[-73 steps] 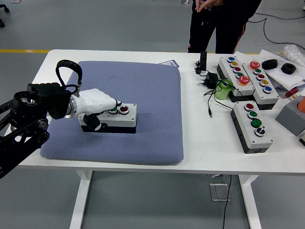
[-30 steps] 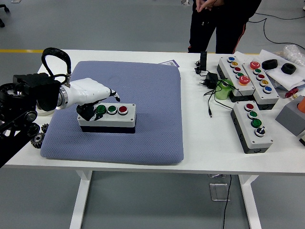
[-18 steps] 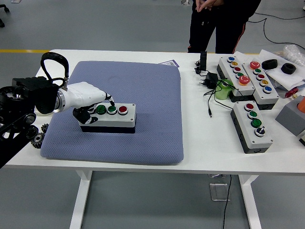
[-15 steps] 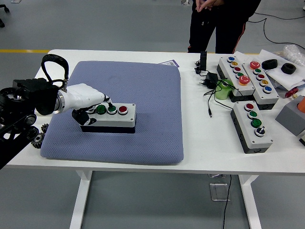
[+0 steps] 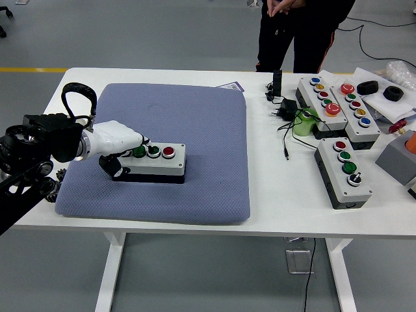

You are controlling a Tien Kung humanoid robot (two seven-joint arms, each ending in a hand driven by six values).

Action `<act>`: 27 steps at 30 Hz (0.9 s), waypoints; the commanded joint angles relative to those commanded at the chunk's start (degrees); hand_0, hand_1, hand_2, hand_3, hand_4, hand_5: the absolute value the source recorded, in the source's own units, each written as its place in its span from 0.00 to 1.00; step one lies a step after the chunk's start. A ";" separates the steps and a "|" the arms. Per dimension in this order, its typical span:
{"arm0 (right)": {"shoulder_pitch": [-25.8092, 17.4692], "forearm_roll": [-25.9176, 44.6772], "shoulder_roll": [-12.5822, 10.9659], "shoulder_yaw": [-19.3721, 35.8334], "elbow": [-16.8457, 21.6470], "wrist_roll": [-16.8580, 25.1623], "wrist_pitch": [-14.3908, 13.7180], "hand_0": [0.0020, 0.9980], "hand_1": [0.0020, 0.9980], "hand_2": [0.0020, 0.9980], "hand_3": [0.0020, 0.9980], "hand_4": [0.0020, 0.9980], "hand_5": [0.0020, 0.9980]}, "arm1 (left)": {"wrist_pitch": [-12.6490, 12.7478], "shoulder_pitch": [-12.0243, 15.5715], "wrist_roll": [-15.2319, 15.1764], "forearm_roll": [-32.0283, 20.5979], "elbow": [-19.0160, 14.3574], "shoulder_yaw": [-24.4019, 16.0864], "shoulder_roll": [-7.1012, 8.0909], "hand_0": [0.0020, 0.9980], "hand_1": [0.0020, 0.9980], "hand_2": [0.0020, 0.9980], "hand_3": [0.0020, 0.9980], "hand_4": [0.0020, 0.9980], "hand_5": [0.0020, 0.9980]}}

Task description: Pick up the button,place it on the desk,press the button,press the button

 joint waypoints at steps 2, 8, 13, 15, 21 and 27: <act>0.01 0.00 0.00 -0.02 0.00 0.00 0.00 0.80 0.78 0.77 0.62 0.25 0.19 | 0.00 0.14 -0.05 -0.49 -0.85 -1.34 0.01 0.03 0.02 0.05 0.81 0.68 0.00; -0.03 0.08 -0.06 -0.14 0.00 0.06 0.01 0.80 0.78 0.77 0.62 0.25 0.19 | 0.00 0.13 0.00 -4.38 -2.97 -6.58 -0.16 0.02 0.03 0.06 0.81 0.72 0.00; -0.04 0.32 -0.10 -0.43 0.00 0.10 -0.01 0.80 0.78 0.77 0.62 0.25 0.19 | 9.10 0.01 4.50 -14.53 -0.24 -10.13 -1.52 0.00 0.02 0.09 0.81 0.86 0.39; -0.04 0.96 -0.12 -1.04 0.00 0.18 -0.07 0.80 0.78 0.77 0.62 0.25 0.19 | 14.28 -0.04 6.16 -19.56 1.76 -10.82 -2.14 0.27 0.46 0.49 0.92 0.87 0.77; 0.00 2.32 -0.14 -2.17 0.00 0.21 -0.22 0.80 0.78 0.77 0.62 0.25 0.19 | 28.68 -0.53 3.05 -34.08 9.03 -12.46 -4.04 0.70 0.81 0.85 1.00 0.84 0.85; 0.05 1.70 -0.11 -1.48 0.00 0.03 -0.17 0.80 0.78 0.77 0.62 0.25 0.19 | 34.80 -0.40 -0.24 -47.78 18.12 -15.58 -5.97 0.85 0.89 0.95 1.00 0.83 0.95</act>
